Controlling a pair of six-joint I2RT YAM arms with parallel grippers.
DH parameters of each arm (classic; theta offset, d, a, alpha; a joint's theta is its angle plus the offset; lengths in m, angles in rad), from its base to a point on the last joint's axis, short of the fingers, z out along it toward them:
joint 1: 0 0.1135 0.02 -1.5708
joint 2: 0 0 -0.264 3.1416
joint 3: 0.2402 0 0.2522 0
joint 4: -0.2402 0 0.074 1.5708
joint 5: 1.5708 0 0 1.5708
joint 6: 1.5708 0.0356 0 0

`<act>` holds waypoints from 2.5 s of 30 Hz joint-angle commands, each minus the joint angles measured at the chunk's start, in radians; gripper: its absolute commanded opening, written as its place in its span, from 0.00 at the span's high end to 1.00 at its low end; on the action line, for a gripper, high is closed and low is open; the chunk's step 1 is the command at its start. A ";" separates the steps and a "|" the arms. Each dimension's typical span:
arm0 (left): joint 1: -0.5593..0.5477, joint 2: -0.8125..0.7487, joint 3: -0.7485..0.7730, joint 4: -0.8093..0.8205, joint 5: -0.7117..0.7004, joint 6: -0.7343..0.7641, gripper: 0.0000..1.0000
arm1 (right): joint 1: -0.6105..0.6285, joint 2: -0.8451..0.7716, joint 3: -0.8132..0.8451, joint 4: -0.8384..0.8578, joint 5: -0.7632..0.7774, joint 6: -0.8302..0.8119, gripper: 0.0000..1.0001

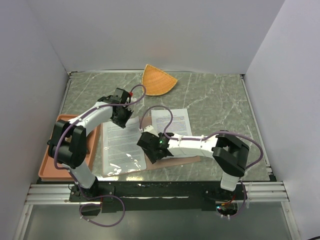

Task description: Put the files into the folder

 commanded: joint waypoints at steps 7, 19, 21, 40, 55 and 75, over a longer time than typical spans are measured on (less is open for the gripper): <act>0.004 -0.054 -0.006 0.001 -0.009 0.011 0.94 | 0.032 0.033 0.058 0.010 0.063 0.049 0.40; 0.004 -0.063 -0.016 0.016 -0.013 0.014 0.94 | 0.050 0.076 0.080 0.021 0.047 0.064 0.48; 0.006 -0.064 -0.018 0.013 -0.012 0.014 0.94 | 0.049 0.083 0.076 0.032 0.046 0.062 0.50; 0.012 -0.064 -0.023 0.014 -0.012 0.008 0.94 | 0.050 0.034 0.014 0.046 0.027 0.094 0.96; 0.012 -0.061 -0.001 0.002 -0.013 -0.004 0.93 | 0.089 0.001 -0.011 0.035 0.016 0.142 1.00; 0.012 -0.069 -0.016 0.016 -0.004 0.006 0.93 | 0.101 0.001 -0.039 0.049 0.024 0.006 0.95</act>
